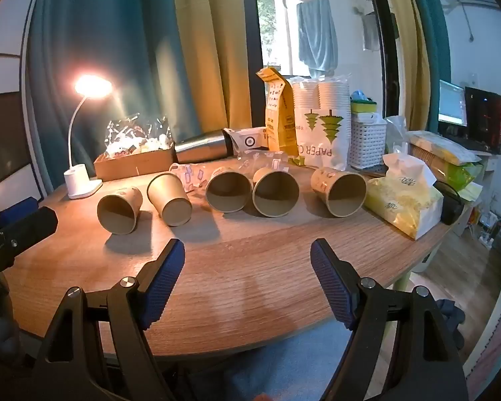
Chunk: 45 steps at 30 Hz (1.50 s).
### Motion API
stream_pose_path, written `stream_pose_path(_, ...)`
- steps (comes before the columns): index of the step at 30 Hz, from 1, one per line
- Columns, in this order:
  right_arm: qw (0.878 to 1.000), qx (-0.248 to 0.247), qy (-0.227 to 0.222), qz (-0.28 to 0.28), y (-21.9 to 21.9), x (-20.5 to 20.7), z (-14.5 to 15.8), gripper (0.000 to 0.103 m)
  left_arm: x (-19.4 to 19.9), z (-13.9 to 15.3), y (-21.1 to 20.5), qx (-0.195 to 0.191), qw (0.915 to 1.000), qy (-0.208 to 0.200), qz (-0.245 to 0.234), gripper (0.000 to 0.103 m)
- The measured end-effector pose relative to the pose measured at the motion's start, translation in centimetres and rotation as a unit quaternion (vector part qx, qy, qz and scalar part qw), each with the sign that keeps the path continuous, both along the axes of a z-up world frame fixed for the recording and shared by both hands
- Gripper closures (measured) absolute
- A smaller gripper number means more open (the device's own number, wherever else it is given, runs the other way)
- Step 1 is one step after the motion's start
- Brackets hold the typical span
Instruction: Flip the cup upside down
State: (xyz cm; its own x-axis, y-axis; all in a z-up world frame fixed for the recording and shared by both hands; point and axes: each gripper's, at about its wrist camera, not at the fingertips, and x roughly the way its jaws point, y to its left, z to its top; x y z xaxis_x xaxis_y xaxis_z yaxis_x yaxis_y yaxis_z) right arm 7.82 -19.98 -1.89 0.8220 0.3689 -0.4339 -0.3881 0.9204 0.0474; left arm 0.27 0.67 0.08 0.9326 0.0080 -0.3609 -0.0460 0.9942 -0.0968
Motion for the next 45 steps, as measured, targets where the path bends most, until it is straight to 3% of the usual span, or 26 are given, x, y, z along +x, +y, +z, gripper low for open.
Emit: stream_pose_path(45, 1.0, -0.004, 0.004, 0.001, 0.31, 0.05, -0.31, 0.022, 0.0, -0.01, 0.05, 0.0, 1.0, 0.0, 0.0, 0.001)
